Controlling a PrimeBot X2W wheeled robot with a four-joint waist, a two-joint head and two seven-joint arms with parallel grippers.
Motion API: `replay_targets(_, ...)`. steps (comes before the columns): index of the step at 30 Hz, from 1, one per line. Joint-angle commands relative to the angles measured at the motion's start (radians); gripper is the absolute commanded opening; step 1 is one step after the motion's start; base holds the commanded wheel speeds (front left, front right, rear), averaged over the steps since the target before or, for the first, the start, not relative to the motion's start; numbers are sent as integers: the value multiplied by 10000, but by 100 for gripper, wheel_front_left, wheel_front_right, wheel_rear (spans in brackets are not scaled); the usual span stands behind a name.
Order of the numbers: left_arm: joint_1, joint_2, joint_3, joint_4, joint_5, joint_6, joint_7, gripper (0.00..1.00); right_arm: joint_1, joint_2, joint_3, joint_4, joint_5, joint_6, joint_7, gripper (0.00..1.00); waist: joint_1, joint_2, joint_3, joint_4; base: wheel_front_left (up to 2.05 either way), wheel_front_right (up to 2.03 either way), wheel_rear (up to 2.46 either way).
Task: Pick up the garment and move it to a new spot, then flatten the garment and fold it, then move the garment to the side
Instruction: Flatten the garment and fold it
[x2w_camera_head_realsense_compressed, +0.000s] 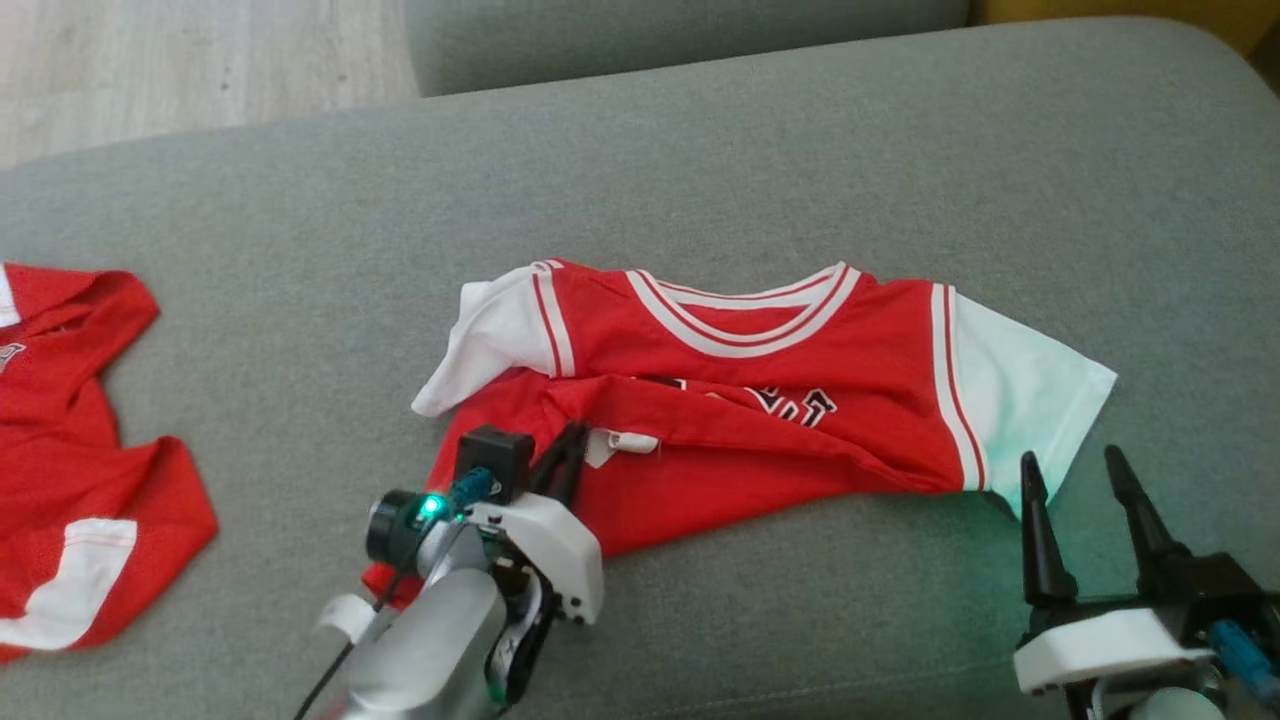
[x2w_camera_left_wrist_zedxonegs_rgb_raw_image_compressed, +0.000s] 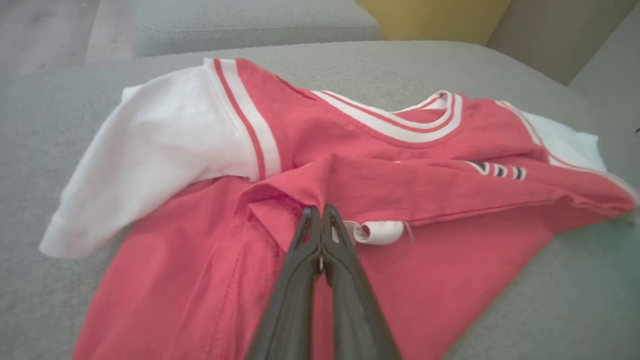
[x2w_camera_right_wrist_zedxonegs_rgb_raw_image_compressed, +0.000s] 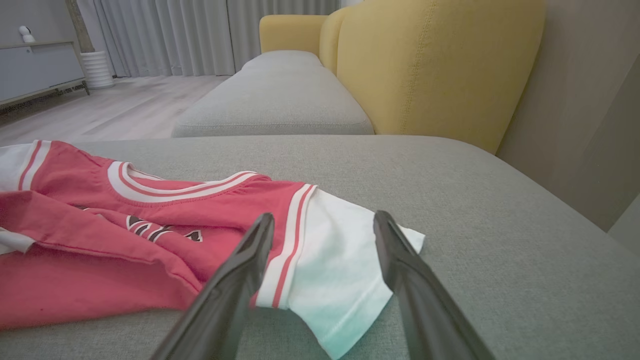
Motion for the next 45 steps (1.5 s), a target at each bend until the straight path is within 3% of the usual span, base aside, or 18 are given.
replay_targets(1,-160,33,258,-440,-174,-76,60,0,-238,-95,126,-274,108,75,-135,100,0,0,-65,76,0,0,0)
replay_targets(4,448,214,175,-1320,-607,-358,751,0,-67,-95,-22,-264,191,75,-135,100,0,0,-194,266,0,0,0)
replay_targets(8,1650,1030,178,-3604,-1189,-377,1945,0,148,-95,-116,-211,314,75,-135,100,0,0,-332,574,0,0,0)
replay_targets(15,3975,2779,197,-7913,-2185,421,4331,0,187,-95,-19,-141,439,75,-135,100,0,0,-341,955,0,0,0)
replay_targets(19,4942,3495,140,-8767,-2695,731,5257,0,127,-95,44,-49,435,75,-135,100,0,0,-321,1013,0,0,0)
replay_targets(22,5216,3563,203,-8648,-2835,878,5280,0,85,-95,95,24,419,75,-135,100,0,0,-324,1021,0,0,0)
replay_targets(23,5217,3520,235,-8507,-2779,931,5156,39,78,-95,106,49,407,75,-135,100,0,0,-331,1015,0,0,0)
replay_targets(24,5180,3498,202,-8346,-2660,940,5054,86,73,-95,116,71,393,75,-135,100,0,0,-339,1003,0,0,0)
replay_targets(25,5144,3457,162,-8180,-2558,959,4975,100,70,-95,125,91,378,75,-135,100,0,0,-351,986,0,0,0)
replay_targets(32,4920,3278,123,-8211,-2470,911,4808,100,69,-95,83,151,267,75,-135,100,0,0,-439,783,0,0,0)
replay_targets(37,4060,3054,899,-8507,-2076,1524,4219,100,118,-95,73,147,258,75,-135,100,0,0,-416,708,0,0,0)
replay_targets(40,3130,2959,1112,-7864,-1500,1882,4105,100,54,-95,171,148,278,75,-135,100,0,0,-290,662,0,0,0)
replay_targets(45,1508,2930,834,-5916,-509,1959,4332,100,-119,-95,428,196,273,75,-135,100,0,0,-110,453,0,0,0)
